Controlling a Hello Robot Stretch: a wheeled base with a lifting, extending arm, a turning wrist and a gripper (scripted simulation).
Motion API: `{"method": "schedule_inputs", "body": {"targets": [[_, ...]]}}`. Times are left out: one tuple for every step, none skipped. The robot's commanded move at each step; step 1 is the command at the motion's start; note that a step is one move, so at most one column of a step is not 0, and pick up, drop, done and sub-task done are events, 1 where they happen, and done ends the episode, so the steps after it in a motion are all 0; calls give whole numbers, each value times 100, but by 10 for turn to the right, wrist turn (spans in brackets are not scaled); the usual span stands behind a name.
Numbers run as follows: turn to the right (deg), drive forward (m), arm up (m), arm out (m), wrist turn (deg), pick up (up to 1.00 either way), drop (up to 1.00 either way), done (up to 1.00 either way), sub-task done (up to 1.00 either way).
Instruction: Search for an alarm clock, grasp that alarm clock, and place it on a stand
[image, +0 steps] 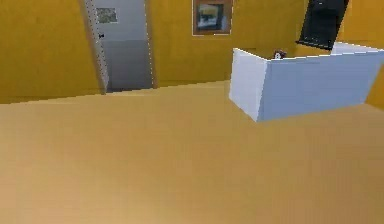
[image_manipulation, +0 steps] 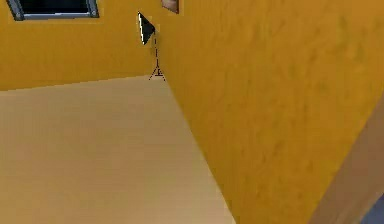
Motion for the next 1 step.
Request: {"method": "schedule_inputs", "body": {"targets": [[0,100,0,0,0,0,0,0,0]]}}
